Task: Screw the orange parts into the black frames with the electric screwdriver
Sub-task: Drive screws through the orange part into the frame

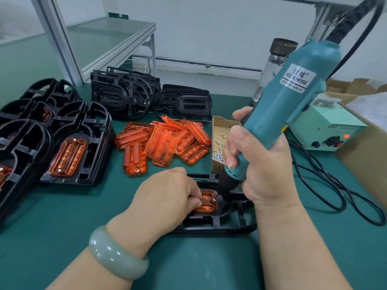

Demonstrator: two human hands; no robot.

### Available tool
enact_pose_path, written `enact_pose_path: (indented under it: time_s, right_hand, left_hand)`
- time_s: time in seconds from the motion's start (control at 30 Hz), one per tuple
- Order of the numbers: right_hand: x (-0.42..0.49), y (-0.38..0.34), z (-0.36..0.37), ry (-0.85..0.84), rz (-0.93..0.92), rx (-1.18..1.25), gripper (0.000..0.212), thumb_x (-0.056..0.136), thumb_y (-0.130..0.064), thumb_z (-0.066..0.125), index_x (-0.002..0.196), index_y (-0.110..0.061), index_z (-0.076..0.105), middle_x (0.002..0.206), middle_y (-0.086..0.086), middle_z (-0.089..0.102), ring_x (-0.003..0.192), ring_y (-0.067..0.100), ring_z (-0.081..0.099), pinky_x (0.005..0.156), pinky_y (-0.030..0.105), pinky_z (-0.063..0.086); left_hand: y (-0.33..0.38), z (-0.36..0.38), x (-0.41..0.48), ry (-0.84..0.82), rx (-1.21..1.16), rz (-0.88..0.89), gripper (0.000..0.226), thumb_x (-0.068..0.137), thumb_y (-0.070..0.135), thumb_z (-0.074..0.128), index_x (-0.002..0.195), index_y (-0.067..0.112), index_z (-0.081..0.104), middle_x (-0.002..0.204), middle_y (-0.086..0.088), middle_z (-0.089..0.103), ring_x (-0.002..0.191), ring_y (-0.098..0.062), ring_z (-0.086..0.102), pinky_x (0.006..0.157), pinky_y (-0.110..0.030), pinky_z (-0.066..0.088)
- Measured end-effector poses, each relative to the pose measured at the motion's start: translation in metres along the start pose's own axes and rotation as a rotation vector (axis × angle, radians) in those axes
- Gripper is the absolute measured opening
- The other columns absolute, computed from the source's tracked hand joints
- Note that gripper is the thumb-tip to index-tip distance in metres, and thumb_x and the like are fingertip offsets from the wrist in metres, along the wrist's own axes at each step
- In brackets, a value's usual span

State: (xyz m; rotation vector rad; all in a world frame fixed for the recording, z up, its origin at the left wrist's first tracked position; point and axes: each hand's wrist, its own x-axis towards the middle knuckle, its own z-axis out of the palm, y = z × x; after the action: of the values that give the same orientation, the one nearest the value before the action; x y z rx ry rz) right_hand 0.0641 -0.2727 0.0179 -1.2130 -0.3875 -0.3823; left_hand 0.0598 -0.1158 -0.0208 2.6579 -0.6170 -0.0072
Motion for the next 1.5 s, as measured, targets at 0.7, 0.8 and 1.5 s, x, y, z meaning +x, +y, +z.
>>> enact_pose_path:
  time_s: [0.7,0.8,1.5]
  right_hand:
    - [0.005,0.002,-0.001,0.04,0.185,0.347,0.018,0.083,-0.021,0.059,0.099,-0.014,0.054,0.056,-0.006,0.046,0.042,0.007,0.043,0.05,0.023,0.039]
    - [0.004,0.008,-0.002,0.096,0.3,0.531,0.021,0.083,-0.032,0.058,0.097,-0.017,0.055,0.058,-0.008,0.047,0.043,0.004,0.044,0.05,0.019,0.043]
    - [0.002,0.009,-0.02,0.168,0.478,0.892,0.035,0.076,-0.041,0.074,0.094,-0.015,0.057,0.056,-0.007,0.046,0.041,0.004,0.046,0.047,0.019,0.044]
  left_hand:
    - [0.003,0.0,0.0,-0.005,0.095,0.01,0.024,0.088,0.047,0.053,0.108,0.042,0.065,0.087,0.009,0.041,0.097,-0.012,0.05,0.076,-0.029,0.044]
    - [0.002,-0.001,-0.001,-0.009,0.069,0.003,0.021,0.088,0.045,0.054,0.105,0.04,0.066,0.085,0.01,0.041,0.088,-0.01,0.047,0.072,-0.026,0.041]
    - [0.032,-0.025,0.069,0.194,-0.134,0.14,0.031,0.091,0.021,0.054,0.121,0.023,0.063,0.114,-0.001,0.065,0.106,-0.017,0.058,0.09,-0.018,0.036]
